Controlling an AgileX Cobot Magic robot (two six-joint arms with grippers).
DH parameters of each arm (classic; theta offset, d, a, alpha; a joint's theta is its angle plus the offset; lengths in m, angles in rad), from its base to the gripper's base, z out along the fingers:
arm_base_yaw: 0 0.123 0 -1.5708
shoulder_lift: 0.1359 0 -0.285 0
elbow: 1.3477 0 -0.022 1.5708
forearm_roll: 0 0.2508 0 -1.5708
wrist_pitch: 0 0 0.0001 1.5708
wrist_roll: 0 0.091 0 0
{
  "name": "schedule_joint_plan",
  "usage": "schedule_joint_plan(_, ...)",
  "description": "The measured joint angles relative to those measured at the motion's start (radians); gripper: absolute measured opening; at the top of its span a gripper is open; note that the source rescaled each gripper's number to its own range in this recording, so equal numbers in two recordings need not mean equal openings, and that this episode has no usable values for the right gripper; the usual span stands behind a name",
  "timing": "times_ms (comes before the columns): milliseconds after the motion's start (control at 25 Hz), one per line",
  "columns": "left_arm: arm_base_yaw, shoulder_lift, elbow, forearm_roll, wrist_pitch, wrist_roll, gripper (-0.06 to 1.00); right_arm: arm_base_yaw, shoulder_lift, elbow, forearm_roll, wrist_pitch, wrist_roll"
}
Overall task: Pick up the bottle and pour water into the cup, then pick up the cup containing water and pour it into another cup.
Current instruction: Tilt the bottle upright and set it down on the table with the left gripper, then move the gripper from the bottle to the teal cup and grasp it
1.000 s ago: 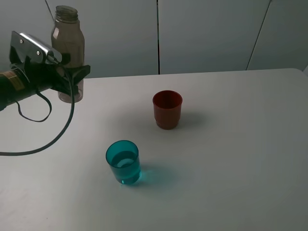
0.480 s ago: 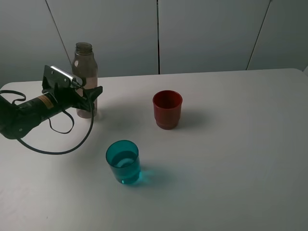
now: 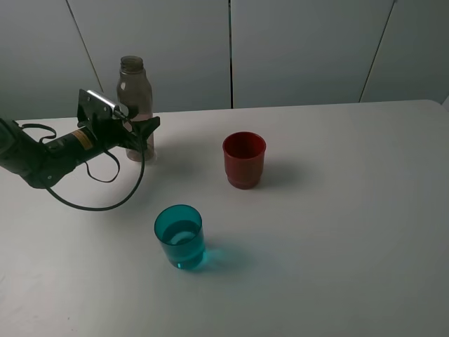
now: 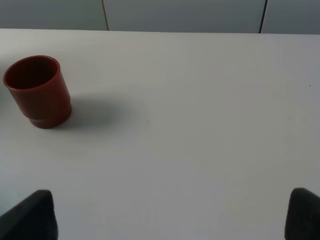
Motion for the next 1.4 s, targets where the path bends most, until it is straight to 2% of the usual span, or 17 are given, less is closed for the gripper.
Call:
schedule_joint_plan(280,0.000,0.045,-0.010,0.011,-0.073,-0.005,0.31,0.000,0.000,0.000,0.000,0.000,0.002)
schedule_joint_plan(720,0.000,0.050,-0.010,0.026,-0.077,-0.011,0.31,0.000,0.000,0.000,0.000,0.000,0.002)
schedule_joint_plan(760,0.000,0.050,-0.010,0.028,-0.077,-0.010,0.34,0.000,0.000,0.000,0.000,0.000,0.002)
schedule_joint_plan(800,0.000,0.050,-0.010,0.030,-0.063,-0.010,0.45,0.000,0.000,0.000,0.000,0.000,0.002)
schedule_joint_plan(880,0.000,0.061,-0.010,0.038,-0.033,-0.010,0.79,0.000,0.000,0.000,0.000,0.000,0.002)
schedule_joint_plan(920,0.000,0.064,-0.010,0.040,-0.023,-0.010,0.91,0.000,0.000,0.000,0.000,0.000,0.002)
schedule_joint_plan(960,0.000,0.066,-0.010,0.040,-0.016,-0.010,0.96,0.000,0.000,0.000,0.000,0.000,0.002)
schedule_joint_plan(1040,0.000,0.066,-0.010,0.042,-0.015,-0.010,0.99,0.000,0.000,0.000,0.000,0.000,0.002)
schedule_joint_plan(1400,0.000,0.013,-0.010,0.044,-0.010,-0.010,0.99,0.000,0.000,0.000,0.000,0.000,0.002)
